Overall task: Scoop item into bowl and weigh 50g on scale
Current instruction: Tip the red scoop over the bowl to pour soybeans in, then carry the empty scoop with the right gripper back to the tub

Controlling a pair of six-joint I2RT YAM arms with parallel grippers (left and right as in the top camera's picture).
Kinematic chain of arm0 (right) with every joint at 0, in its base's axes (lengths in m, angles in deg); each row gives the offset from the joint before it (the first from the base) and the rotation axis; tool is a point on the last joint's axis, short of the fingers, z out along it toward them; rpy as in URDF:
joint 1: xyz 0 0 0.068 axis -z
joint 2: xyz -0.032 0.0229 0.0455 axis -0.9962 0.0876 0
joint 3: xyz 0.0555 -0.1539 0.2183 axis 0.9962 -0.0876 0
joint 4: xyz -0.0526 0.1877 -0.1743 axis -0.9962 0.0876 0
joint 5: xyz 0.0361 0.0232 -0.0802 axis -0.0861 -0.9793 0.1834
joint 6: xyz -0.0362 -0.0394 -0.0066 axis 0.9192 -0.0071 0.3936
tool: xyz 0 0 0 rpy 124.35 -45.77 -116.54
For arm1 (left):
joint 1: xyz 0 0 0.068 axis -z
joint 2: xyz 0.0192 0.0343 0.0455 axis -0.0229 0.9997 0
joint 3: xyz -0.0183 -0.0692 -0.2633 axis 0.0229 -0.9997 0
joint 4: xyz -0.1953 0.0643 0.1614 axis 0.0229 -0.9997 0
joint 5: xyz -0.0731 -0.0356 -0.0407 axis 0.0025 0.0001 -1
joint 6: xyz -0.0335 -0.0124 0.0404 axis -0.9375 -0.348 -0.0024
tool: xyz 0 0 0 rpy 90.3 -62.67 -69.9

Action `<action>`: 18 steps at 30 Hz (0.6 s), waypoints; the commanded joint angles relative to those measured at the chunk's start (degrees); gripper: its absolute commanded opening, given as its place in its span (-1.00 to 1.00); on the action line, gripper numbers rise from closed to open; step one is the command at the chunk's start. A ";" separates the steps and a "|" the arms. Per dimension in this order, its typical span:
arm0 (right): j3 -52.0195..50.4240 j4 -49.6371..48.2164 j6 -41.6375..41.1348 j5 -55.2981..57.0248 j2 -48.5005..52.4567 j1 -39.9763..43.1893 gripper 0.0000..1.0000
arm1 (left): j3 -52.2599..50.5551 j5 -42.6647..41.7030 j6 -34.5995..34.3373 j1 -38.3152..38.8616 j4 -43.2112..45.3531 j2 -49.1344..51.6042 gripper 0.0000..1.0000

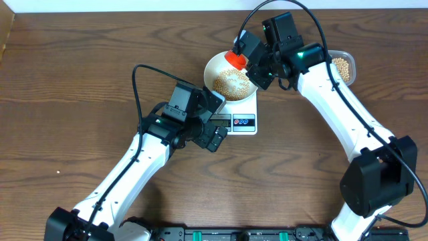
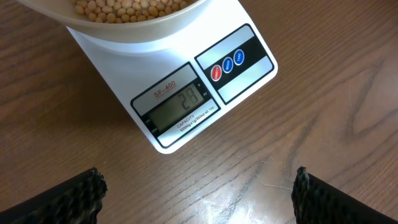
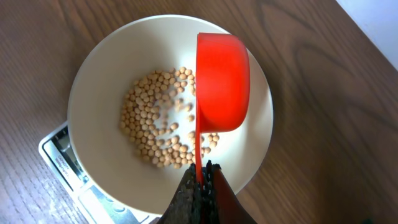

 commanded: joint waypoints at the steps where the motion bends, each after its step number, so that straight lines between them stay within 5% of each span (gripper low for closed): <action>1: 1.14 0.04 1.77 0.00 -2.86 -0.59 -0.98 | 0.11 0.35 -0.11 -0.22 0.02 -0.63 0.96; 18: 1.14 0.79 -12.22 2.49 -12.94 8.41 -0.98 | 0.11 0.37 -0.09 -0.22 0.02 -0.63 0.96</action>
